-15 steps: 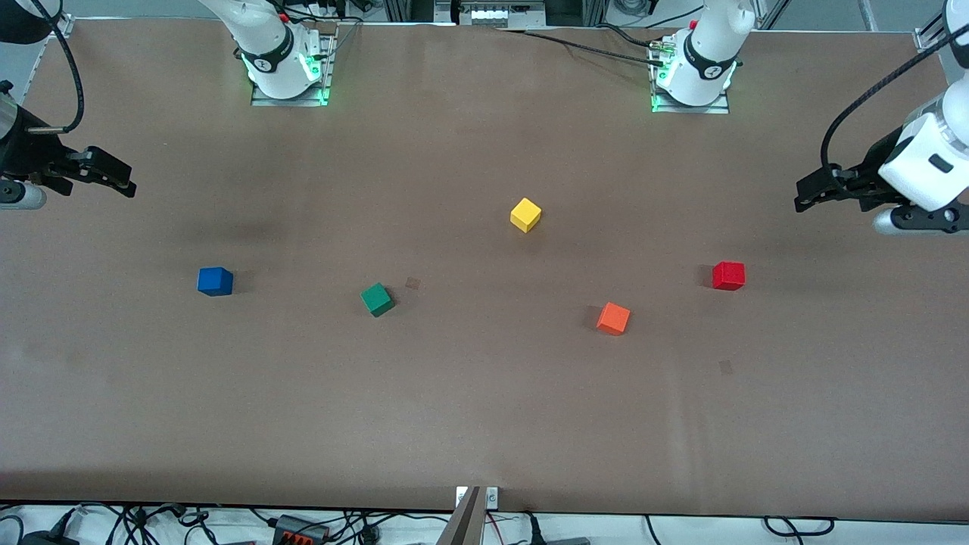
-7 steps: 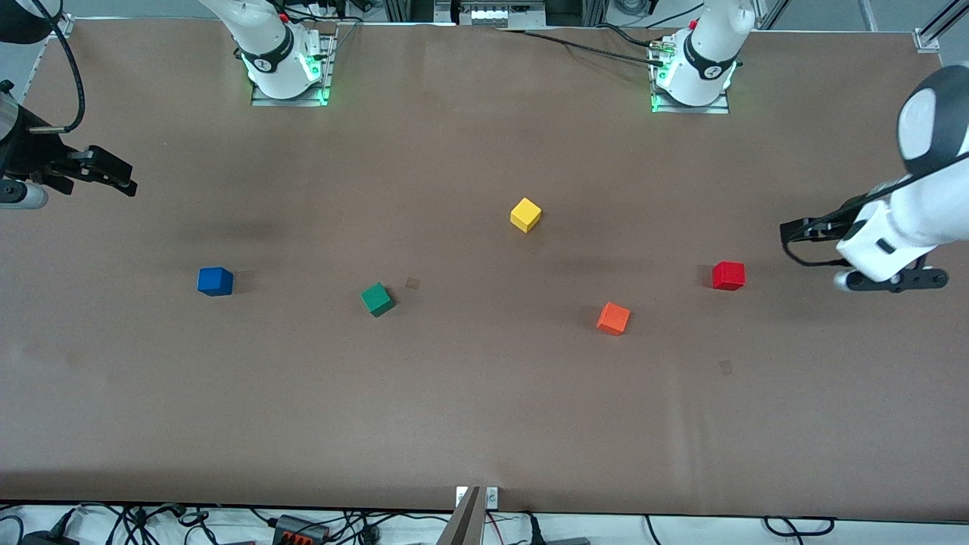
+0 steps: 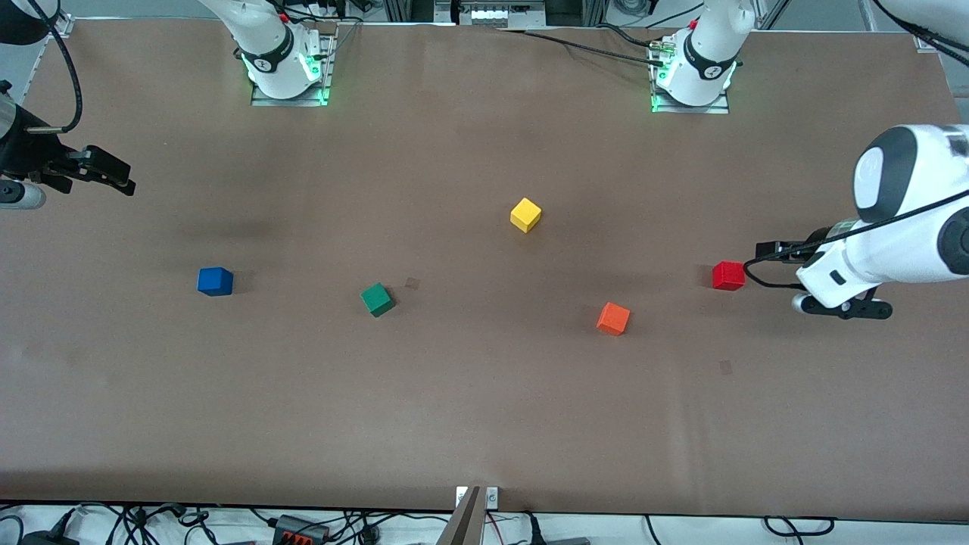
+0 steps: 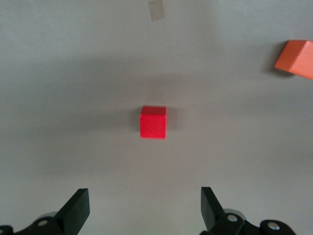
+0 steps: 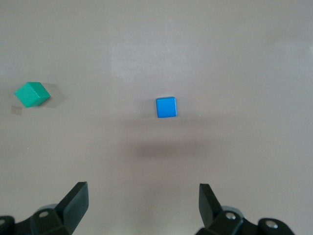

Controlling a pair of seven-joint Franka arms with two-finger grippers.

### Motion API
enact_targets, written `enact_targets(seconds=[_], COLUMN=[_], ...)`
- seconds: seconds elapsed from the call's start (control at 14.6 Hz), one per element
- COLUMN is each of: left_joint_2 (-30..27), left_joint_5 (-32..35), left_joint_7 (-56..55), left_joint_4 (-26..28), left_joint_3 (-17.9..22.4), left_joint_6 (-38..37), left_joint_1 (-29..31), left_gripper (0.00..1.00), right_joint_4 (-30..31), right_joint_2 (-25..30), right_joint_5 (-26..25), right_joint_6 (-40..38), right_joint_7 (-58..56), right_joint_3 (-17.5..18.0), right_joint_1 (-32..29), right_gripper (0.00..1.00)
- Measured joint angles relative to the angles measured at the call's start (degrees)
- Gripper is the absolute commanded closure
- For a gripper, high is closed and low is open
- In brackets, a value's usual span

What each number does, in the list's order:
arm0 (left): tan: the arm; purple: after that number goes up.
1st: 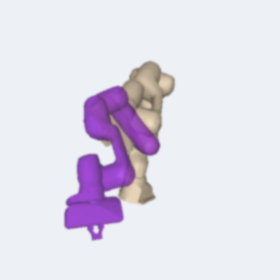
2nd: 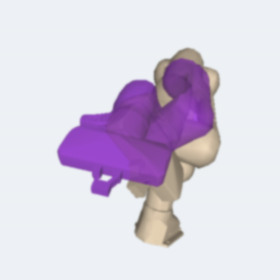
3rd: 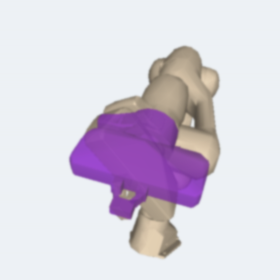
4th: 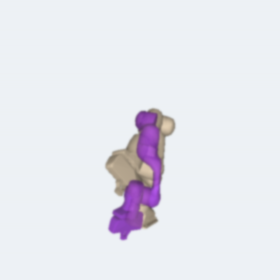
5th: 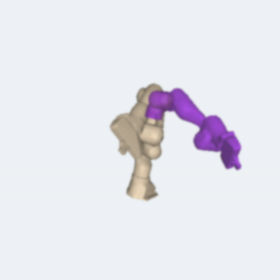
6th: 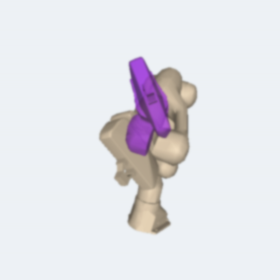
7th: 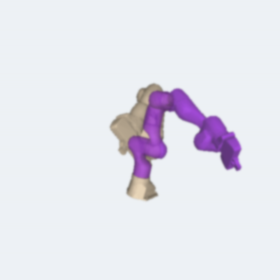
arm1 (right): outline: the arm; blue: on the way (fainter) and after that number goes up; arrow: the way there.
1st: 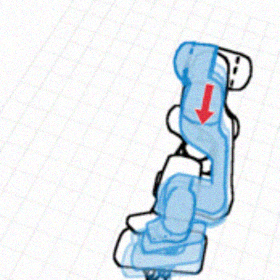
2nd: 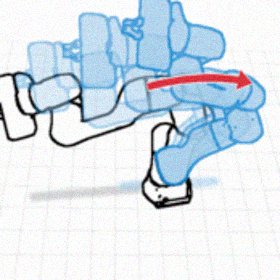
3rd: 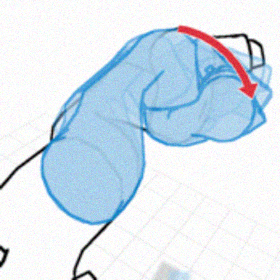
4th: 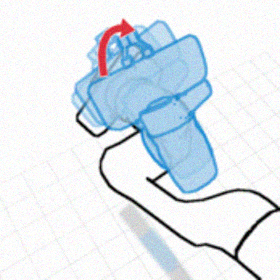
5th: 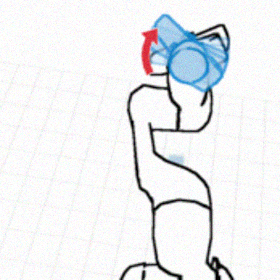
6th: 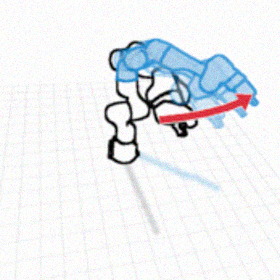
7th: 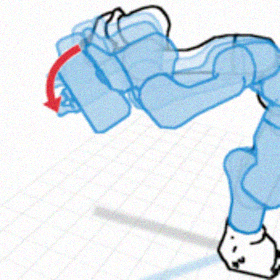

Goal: Pass red block to right arm, stack on blue
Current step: 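Move the left gripper down over the red cube, then close the left gripper on the red cube and lift it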

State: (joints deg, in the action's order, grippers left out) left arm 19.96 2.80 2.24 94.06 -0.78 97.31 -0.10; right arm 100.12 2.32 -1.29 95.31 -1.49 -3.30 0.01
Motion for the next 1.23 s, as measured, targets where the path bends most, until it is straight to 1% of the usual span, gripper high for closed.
enact_targets(seconds=[0.2,0.96,1.09,1.23], left_joint_2=[0.22,0.18,0.19,0.2], left_joint_5=[0.08,0.34,1.54,2.22], left_joint_7=[0.54,1.67,1.82,1.82], left_joint_4=[6.74,29.48,31.74,32.35], left_joint_3=[0.02,0.02,0.03,0.1], left_joint_6=[9.13,42.41,45.78,46.46], left_joint_1=[0.35,1.26,1.3,1.43], left_gripper=[0.0,0.0,0.0,0.0], right_joint_4=[0.04,-0.35,-0.55,-0.57], right_joint_2=[0.0,0.0,0.0,0.0], right_joint_5=[0.0,0.0,0.0,0.0], right_joint_6=[-0.23,-0.05,-0.05,-0.05], right_joint_7=[-0.01,-0.01,-0.01,-0.01], right_joint_3=[-0.83,-0.44,-0.42,-0.35], right_joint_1=[-0.43,-0.32,-0.28,-0.18], right_gripper=[0.0,0.0,0.0,0.0])
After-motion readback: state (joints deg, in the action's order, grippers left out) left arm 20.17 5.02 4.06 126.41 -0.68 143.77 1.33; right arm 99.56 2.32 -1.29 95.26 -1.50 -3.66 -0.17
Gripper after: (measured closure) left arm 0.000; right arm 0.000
